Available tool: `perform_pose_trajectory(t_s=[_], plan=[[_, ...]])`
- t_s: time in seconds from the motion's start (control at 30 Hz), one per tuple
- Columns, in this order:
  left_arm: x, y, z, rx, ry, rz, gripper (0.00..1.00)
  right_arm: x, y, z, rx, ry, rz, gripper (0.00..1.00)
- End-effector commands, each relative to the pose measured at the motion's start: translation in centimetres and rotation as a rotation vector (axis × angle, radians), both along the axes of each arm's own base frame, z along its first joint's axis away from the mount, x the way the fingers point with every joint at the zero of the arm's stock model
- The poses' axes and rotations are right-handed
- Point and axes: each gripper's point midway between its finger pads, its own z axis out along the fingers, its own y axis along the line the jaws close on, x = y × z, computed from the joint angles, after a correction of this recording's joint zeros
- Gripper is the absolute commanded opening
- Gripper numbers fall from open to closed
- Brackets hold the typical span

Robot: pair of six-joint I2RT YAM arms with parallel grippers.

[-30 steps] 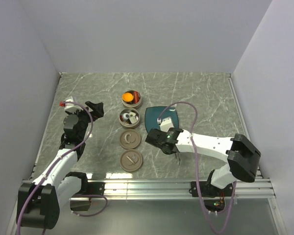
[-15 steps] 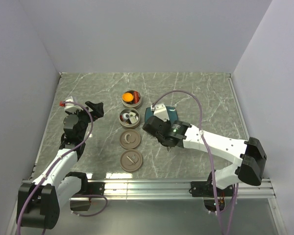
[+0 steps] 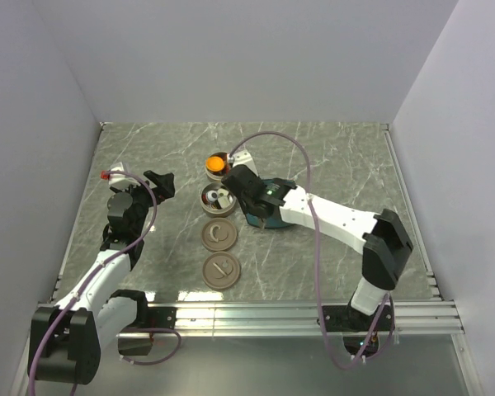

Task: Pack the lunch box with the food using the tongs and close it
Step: Place the food into the lunch box

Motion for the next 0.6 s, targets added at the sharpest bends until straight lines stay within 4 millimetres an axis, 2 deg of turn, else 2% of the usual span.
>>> perform_pose_trajectory(t_s=[0.0, 0.1, 0.2, 0.57], plan=[[0.5, -0.1, 1.9, -0.009, -0.056, -0.008, 0.99, 2.3, 2.1, 1.6, 0.06, -0.034, 0.048, 0.34], [0.5, -0.1, 1.8, -0.01, -0.055, -0.005, 0.99, 3.4, 2.4, 0.1, 0.047, -0.008, 0.049, 0.34], [0.5, -0.1, 1.8, -0.009, -0.056, -0.005, 0.99, 4.1, 2.3, -0.4, 0.043, 0.002, 0.047, 0.34], [0.6, 0.0, 1.7, -0.01, -0.052, -0.004, 0.99, 5.3, 2.5, -1.0, 0.047, 0.013, 0.057, 0.36]])
